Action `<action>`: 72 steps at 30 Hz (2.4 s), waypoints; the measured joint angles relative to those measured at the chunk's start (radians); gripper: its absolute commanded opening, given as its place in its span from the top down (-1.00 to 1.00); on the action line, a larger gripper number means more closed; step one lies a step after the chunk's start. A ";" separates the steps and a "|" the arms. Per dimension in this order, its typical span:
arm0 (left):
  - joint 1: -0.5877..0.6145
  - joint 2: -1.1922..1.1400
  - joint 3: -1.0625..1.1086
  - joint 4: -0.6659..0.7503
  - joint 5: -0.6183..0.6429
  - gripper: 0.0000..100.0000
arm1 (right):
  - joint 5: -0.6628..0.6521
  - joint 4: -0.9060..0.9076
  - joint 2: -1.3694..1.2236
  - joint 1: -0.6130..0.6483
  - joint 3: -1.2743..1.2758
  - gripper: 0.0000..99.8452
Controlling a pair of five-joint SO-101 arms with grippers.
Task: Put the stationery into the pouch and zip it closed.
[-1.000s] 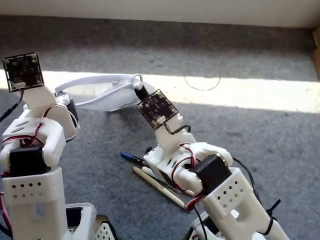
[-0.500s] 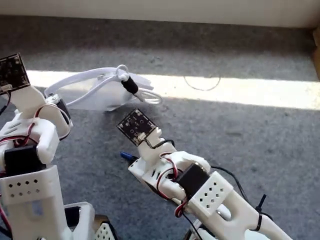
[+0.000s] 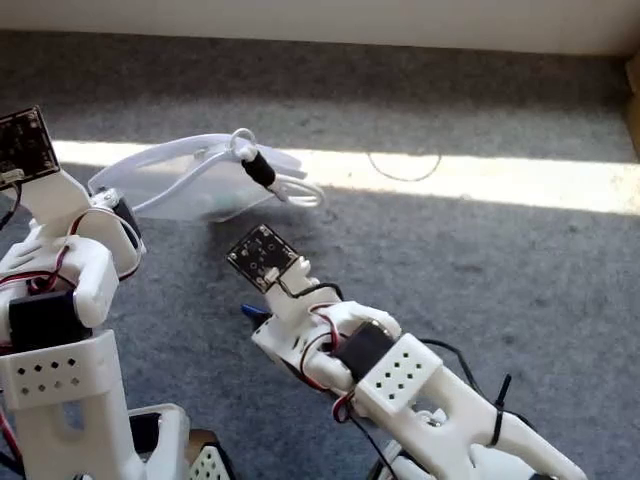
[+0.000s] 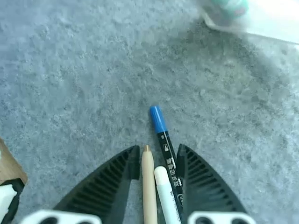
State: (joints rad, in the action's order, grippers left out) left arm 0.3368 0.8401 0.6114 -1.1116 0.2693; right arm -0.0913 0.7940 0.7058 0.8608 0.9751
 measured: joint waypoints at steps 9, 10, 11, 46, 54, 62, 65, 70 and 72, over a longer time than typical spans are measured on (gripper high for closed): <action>0.000 0.000 0.000 0.000 0.000 0.98 | -0.003 -0.132 -0.221 0.000 0.000 0.74; 0.000 0.000 0.000 0.000 0.000 0.98 | -0.003 -0.140 -0.232 0.000 0.000 0.74; 0.000 0.000 0.000 0.000 0.000 0.98 | -0.003 -0.147 -0.241 0.000 0.000 0.74; 0.000 0.000 0.000 0.000 0.000 0.98 | -0.130 -0.186 -0.499 -0.104 -0.098 0.75; 0.000 0.000 0.000 0.000 0.000 0.98 | -0.195 -0.186 -0.499 -0.114 -0.098 0.75; 0.002 0.000 0.000 0.000 0.000 0.98 | -0.201 -0.186 -0.499 -0.114 -0.098 0.75; 0.002 0.000 0.000 0.000 0.000 0.98 | -0.201 -0.186 -0.499 -0.114 -0.098 0.75; 0.002 0.000 0.000 0.000 0.000 0.98 | -0.207 -0.186 -0.499 -0.112 -0.098 0.75; 0.002 0.000 0.000 0.000 0.000 0.98 | -0.207 -0.186 -0.499 -0.110 -0.098 0.75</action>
State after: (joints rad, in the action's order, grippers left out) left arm 0.3383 0.8401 0.6114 -1.1116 0.2693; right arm -0.2984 0.6084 0.2071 0.7503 0.8769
